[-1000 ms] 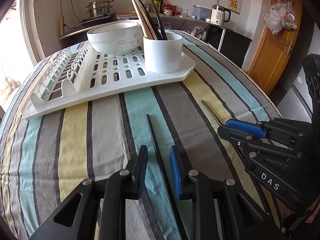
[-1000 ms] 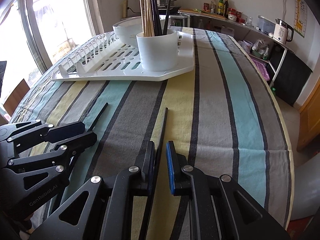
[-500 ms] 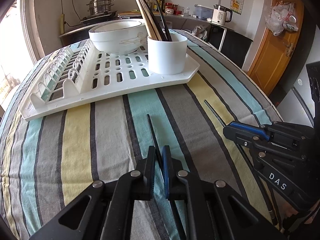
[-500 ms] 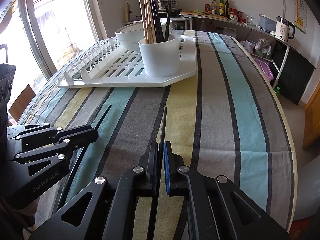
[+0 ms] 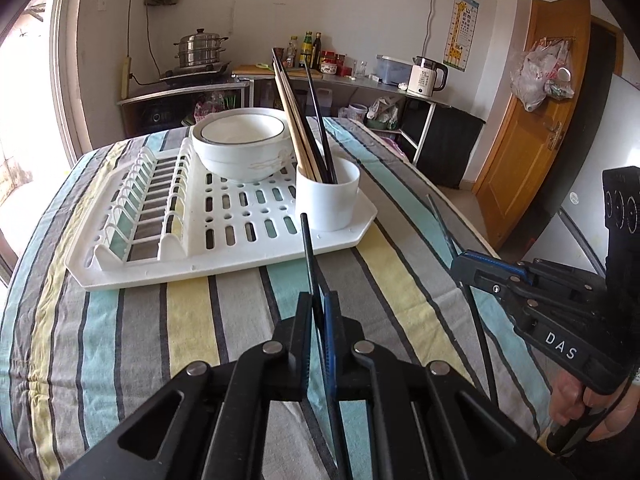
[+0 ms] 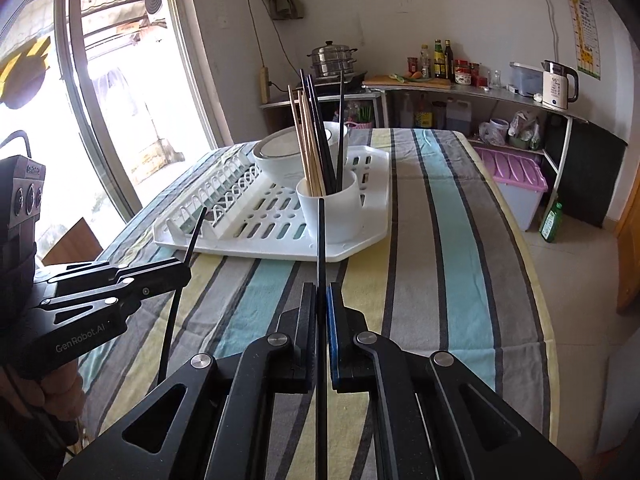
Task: Organize utensils
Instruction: 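Lift the black chopstick with the right gripper over the white cup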
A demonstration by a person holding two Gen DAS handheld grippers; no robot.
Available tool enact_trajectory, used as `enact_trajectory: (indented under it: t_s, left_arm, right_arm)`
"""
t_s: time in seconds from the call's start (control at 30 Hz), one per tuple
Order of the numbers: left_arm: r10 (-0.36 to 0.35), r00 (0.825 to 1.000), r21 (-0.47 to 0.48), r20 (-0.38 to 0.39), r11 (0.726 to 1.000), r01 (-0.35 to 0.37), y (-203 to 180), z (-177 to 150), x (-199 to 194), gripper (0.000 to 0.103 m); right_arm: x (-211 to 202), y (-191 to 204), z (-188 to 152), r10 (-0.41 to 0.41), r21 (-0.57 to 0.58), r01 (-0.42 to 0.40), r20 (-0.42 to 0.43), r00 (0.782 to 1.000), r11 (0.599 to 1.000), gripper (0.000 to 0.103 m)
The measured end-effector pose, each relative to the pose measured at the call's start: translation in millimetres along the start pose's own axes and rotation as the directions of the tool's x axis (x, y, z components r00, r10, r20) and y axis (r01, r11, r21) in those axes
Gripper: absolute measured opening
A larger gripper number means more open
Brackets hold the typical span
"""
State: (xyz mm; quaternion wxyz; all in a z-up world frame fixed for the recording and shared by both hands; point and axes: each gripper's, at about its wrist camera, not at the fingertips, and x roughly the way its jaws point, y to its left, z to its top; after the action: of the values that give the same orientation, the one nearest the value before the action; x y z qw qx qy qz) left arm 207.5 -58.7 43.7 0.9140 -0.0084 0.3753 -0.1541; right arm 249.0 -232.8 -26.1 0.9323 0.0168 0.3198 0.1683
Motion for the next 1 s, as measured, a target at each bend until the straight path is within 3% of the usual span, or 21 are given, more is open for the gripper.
enact_trajectory:
  t_s: [0.27,0.57,1.0]
  left_arm:
    - [-0.013,0.995,0.01,0.104,1.0,0.012,1,16,-41,0.006]
    - [-0.043,0.984,0.022,0.175,0.999,0.04,1,15,-72,0.005]
    - [-0.055,0.98,0.027,0.193,0.998,0.05,1,9,-82,0.005]
  right_arm:
    - [-36,4,14,0.015,0.002,-0.015,0.107,0.994,1.0,0.005]
    - [-60,9,12,0.024,-0.011,-0.022,0.157,0.987,1.0,0.005]
    - [-71,10,13,0.025,-0.017,-0.022,0.183,0.983,1.0,0.005]
